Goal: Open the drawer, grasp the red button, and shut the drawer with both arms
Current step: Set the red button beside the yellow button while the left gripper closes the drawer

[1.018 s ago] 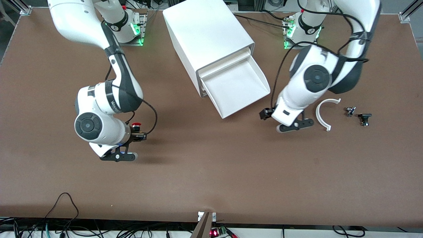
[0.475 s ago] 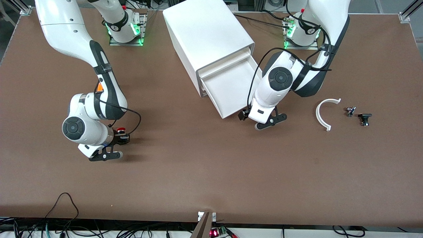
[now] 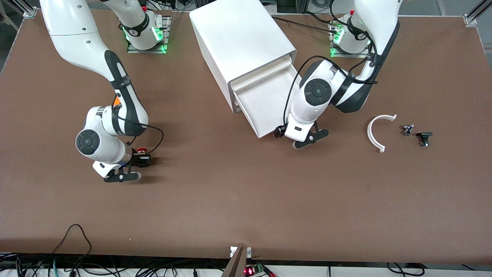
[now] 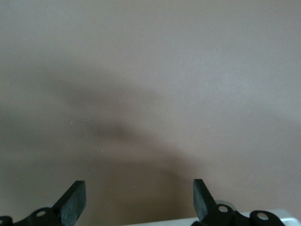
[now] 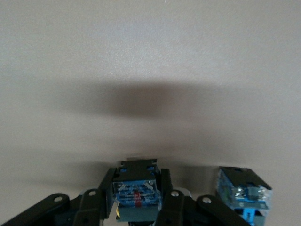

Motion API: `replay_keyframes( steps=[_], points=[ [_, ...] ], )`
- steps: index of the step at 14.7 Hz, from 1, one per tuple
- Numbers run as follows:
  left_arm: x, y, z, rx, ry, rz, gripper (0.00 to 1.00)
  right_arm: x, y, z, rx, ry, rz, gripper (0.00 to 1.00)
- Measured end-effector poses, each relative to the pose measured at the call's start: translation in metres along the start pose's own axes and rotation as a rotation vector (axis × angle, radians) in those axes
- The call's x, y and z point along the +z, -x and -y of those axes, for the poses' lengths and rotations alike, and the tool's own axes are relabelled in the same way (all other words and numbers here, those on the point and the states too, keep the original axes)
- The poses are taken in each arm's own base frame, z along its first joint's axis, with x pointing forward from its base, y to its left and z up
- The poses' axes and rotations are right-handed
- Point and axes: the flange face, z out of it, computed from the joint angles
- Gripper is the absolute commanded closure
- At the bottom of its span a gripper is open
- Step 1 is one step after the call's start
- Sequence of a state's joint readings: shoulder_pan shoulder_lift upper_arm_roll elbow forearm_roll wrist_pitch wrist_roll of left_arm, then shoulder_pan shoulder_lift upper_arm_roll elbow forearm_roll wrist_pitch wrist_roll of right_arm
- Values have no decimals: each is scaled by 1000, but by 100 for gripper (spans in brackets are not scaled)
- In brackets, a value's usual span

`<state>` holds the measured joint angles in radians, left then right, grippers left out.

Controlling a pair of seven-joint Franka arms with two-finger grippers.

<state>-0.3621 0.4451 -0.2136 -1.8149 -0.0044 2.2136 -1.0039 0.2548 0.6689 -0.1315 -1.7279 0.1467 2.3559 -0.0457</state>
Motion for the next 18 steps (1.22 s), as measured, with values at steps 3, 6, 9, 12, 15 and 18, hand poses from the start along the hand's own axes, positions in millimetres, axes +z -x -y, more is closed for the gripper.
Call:
replay_keyframes(
  steps=[3,6,9,12,15,18],
  points=[
    [5,14,-3,9,-9,13,0,0,0,-1,16,-14,-1,24],
    [5,34,-10,39,-29,39,0,-2,-1,-9,31,-16,-7,0],
    [5,66,-21,73,-59,76,0,-29,-9,-23,51,-19,-55,0],
    [8,94,-30,64,-77,98,0,-87,-13,-38,71,-20,-123,0],
    [10,111,-35,56,-82,108,0,-148,-7,-47,73,-21,-157,0],
    [13,129,-39,63,-89,119,0,-214,8,-51,64,-21,-180,0]
  ],
)
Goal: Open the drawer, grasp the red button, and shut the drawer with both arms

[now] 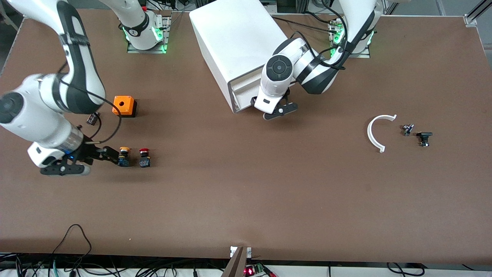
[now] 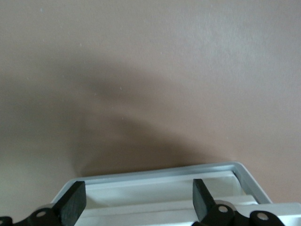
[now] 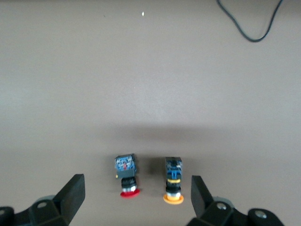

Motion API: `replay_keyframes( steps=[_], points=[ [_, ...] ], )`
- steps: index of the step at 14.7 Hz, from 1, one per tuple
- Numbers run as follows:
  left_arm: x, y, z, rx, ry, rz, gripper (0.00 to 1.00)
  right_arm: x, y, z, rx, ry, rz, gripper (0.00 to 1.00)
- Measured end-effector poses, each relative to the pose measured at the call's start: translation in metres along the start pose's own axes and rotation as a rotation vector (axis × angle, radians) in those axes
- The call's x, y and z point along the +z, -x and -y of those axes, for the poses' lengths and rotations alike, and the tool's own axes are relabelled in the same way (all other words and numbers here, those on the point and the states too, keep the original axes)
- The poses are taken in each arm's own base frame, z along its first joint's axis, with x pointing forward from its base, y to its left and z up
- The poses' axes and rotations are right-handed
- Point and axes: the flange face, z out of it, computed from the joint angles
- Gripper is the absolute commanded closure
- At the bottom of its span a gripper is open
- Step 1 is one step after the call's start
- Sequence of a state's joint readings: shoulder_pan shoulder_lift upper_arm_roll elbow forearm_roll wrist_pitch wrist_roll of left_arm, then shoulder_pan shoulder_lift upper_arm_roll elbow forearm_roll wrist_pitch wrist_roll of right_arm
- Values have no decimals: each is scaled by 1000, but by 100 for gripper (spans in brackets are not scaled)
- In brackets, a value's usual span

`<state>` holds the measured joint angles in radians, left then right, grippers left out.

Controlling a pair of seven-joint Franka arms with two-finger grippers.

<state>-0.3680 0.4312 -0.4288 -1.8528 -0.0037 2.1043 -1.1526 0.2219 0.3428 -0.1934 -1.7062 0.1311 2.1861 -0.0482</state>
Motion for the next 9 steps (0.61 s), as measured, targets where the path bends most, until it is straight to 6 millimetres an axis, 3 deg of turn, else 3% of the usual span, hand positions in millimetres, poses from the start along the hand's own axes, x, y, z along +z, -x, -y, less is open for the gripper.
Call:
replay_keyframes(
  steps=[4,9],
  points=[
    [6,23,-7,17,-8,14,0,-76,19,-7,23,-27,24,0],
    [8,37,-11,30,-11,23,0,-140,49,-12,30,-39,81,0]
  ],
)
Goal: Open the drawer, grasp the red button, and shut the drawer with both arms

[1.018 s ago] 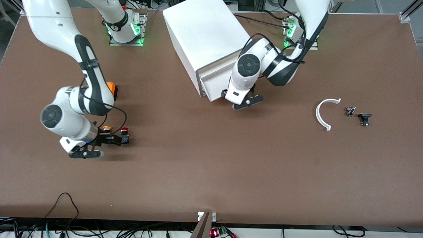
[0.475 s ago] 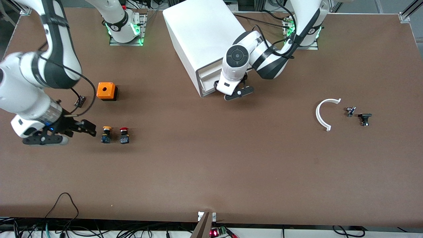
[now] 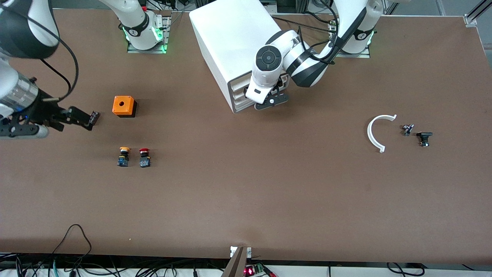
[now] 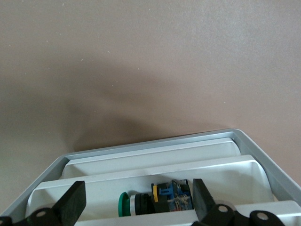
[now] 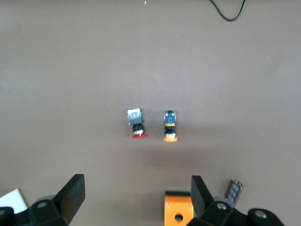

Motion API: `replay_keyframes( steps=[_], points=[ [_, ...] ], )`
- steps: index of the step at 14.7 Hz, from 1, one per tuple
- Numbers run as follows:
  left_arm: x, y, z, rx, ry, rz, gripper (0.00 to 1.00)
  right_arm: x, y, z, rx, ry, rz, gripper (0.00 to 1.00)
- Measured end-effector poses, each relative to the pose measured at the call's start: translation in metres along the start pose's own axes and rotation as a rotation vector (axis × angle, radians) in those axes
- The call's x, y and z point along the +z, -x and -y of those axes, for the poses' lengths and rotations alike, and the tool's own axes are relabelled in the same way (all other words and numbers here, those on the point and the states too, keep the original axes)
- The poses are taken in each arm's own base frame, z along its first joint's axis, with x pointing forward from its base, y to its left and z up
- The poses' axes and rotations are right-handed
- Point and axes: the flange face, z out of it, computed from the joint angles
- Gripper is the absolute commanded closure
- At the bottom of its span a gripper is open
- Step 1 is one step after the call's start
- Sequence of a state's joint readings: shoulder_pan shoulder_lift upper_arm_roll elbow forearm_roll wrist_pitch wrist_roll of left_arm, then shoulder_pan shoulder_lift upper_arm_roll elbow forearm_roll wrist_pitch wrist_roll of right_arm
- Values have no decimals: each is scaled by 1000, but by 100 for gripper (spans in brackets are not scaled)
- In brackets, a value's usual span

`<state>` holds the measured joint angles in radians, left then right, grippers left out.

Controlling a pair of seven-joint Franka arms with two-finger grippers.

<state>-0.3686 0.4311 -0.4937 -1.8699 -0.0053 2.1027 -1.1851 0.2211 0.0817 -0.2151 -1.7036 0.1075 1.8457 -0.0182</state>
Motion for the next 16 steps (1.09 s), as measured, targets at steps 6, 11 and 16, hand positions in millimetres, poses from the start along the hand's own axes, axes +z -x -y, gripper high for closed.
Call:
replay_keyframes(
  steps=[6,11,16],
  points=[
    [2,3,3,2,-30,12,0,-53,19,-4,-14,52,-23,0],
    [-13,-5,3,10,-19,5,0,-76,36,2,21,52,5,0],
    [-96,-62,30,157,-72,-42,0,-102,53,23,10,64,-20,0]
  ],
)
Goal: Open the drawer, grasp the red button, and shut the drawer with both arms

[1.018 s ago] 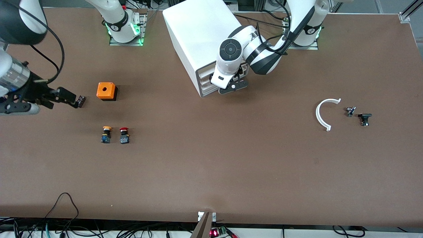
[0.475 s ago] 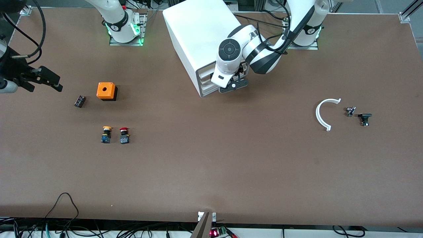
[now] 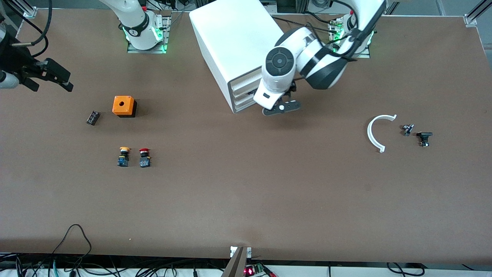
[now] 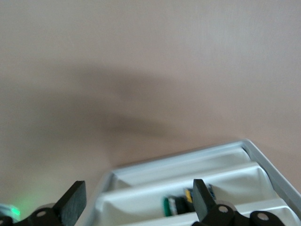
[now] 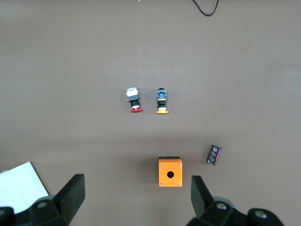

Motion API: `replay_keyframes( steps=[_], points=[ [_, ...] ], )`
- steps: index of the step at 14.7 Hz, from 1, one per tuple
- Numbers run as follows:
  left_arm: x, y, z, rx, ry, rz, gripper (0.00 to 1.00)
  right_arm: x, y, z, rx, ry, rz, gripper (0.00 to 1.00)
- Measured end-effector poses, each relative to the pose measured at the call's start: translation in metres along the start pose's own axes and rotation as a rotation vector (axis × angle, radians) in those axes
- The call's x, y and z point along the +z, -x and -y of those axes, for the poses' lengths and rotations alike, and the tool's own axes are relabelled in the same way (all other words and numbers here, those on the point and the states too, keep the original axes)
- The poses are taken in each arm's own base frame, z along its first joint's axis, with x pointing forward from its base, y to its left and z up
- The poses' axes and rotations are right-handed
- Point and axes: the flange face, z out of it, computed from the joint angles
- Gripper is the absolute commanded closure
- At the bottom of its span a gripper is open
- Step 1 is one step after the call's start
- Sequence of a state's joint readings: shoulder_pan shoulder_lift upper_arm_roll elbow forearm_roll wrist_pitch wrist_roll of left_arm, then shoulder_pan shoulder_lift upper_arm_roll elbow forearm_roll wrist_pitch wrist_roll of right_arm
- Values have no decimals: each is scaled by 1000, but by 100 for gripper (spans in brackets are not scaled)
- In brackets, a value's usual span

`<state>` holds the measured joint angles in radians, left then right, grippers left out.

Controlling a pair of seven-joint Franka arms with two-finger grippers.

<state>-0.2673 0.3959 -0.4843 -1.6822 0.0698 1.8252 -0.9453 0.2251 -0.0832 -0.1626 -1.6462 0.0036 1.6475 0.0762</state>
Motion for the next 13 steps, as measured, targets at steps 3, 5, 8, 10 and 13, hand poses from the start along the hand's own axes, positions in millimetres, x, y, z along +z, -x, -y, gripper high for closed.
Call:
replay_keyframes(
  steps=[3,5,8,10,13],
  points=[
    [-50,-32,32,135,-36,-72,0,-1,1,0,1,-1,0,0],
    [-81,-53,59,229,-57,-79,0,-1,1,0,1,0,2,0],
    [-128,-88,113,340,-42,-112,0,-1,2,-1,2,0,3,0],
    [-152,-107,158,391,-38,-139,0,-1,2,-1,3,0,3,0],
    [-180,-120,231,451,34,-137,0,-1,2,-1,4,0,4,0]
  ],
)
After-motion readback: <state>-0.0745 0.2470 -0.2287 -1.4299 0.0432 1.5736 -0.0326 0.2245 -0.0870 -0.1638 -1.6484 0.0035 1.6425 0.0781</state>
